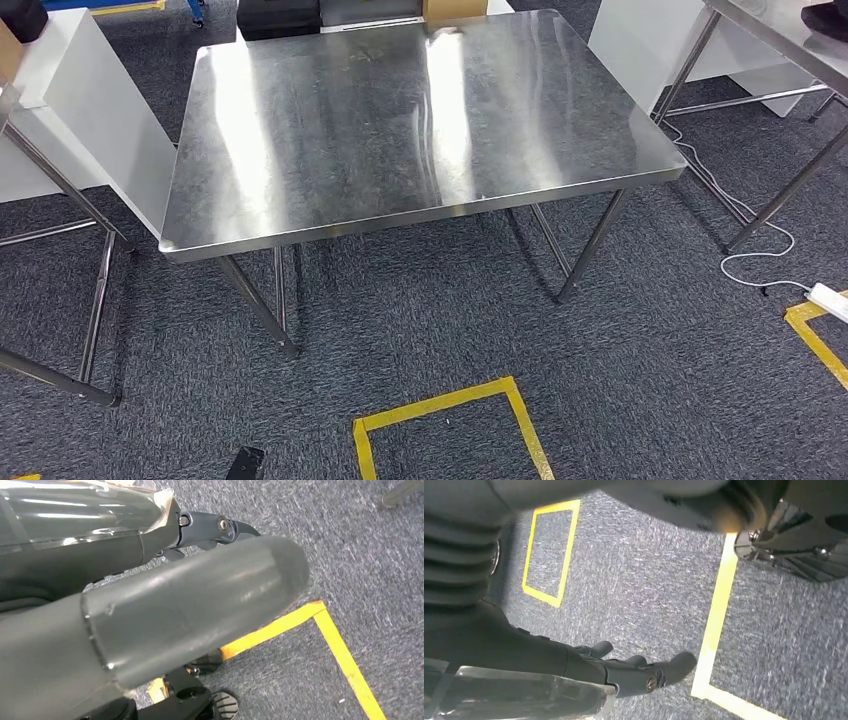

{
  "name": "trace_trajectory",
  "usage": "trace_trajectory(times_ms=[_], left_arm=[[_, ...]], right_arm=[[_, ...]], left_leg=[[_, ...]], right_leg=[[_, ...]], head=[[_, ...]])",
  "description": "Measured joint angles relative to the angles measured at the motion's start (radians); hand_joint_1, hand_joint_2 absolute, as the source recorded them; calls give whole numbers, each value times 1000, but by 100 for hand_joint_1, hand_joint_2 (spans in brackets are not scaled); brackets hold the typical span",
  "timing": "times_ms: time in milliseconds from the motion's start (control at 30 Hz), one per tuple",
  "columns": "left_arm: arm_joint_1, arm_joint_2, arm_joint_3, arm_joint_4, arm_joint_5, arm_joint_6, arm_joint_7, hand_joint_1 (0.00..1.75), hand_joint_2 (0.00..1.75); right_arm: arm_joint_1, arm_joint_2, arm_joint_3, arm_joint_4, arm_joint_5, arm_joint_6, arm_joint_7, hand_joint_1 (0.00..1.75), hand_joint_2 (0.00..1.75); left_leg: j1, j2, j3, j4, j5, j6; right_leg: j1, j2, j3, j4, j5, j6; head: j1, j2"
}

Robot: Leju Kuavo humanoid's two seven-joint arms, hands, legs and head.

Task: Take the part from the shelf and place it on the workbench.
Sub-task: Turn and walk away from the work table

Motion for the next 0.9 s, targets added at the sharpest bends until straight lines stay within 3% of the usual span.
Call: trace_trajectory(times_ms=[67, 200, 300, 400, 467, 533, 567, 600, 667, 733, 800, 867, 900], left_arm=[[-1, 0, 0, 0, 0, -3, 1, 0, 0], [-1, 1, 0, 0, -1, -6, 3, 0, 0], [-2, 4, 0, 0, -2, -7, 4, 0, 0], [-3, 4, 0, -1, -3, -8, 5, 0, 0], [-4, 4, 0, -2, -3, -8, 5, 0, 0], [-5, 5, 0, -3, -3, -8, 5, 0, 0], [-5, 5, 0, -3, -4, -9, 5, 0, 0], [-5, 4, 0, -3, -4, -10, 5, 0, 0], [-5, 2, -1, -3, -6, -12, 5, 0, 0], [-6, 4, -1, -3, -8, -14, 6, 0, 0], [-8, 8, -1, -3, -10, -14, 7, 0, 0], [-11, 7, -1, -4, -11, -14, 8, 0, 0], [-13, 7, -1, -4, -11, -14, 8, 0, 0]], right_arm=[[-3, 0, 0, 0, -4, -2, 1, 0, 175], [-10, 0, 0, 0, -13, -8, 5, 0, 0], [-6, 3, 0, 0, -17, -9, 7, 0, 0], [-2, 3, 0, 0, -17, -9, 7, 0, 0], [-2, 3, 0, 0, -17, -9, 7, 0, 0], [-1, 4, 0, 0, -17, -9, 7, 0, 0], [1, 3, 0, 0, -18, -9, 7, 0, 0], [2, 3, 0, 0, -19, -9, 7, 0, 0], [3, 2, 0, 0, -21, -9, 7, 0, 0], [1, 3, 0, 0, -22, -9, 7, 0, 0], [-1, 4, 0, 1, -23, -10, 7, 0, 0], [0, 4, -1, 1, -24, -10, 7, 0, 0], [0, 4, -1, 1, -24, -10, 7, 0, 0]], left_leg=[[-4, 0, -2, 1, 2, 4], [-9, 0, -8, 7, 4, 13], [-9, -1, -16, 15, 6, 24], [-1, 16, -13, -1, 18, 38], [5, 37, -11, -12, 25, 46], [5, 59, -14, -13, 26, 48], [6, 70, -16, -12, 27, 47], [6, 82, -17, -12, 27, 45], [9, 103, -18, -6, 24, 37], [8, 121, -17, 5, 16, 22], [4, 137, -14, 13, 10, 8], [8, 152, -11, 14, 7, -2], [12, 137, -13, 23, -5, -8]], right_leg=[[-3, 0, -2, -1, 3, 4], [-12, 1, -5, -5, 9, 14], [-23, 3, -7, -8, 15, 23], [-17, -2, -23, 9, 6, 30], [-14, -24, -65, 98, -44, 24], [-16, -35, -126, 234, -107, 22], [-17, -37, -141, 275, -122, 26], [-19, -40, -135, 278, -121, 33], [-24, -63, -62, 165, -81, 53], [-24, -107, 8, 44, -46, 56], [-18, -119, 20, 14, -39, 38], [-18, -95, 16, 14, -35, 19], [-20, -83, 16, 14, -32, 11]], head=[[0, 0], [0, 0], [0, 0], [1, 0], [6, 0], [10, 0], [10, 0], [10, 0], [11, 0], [11, 0], [9, 0], [7, 0], [7, 0]])
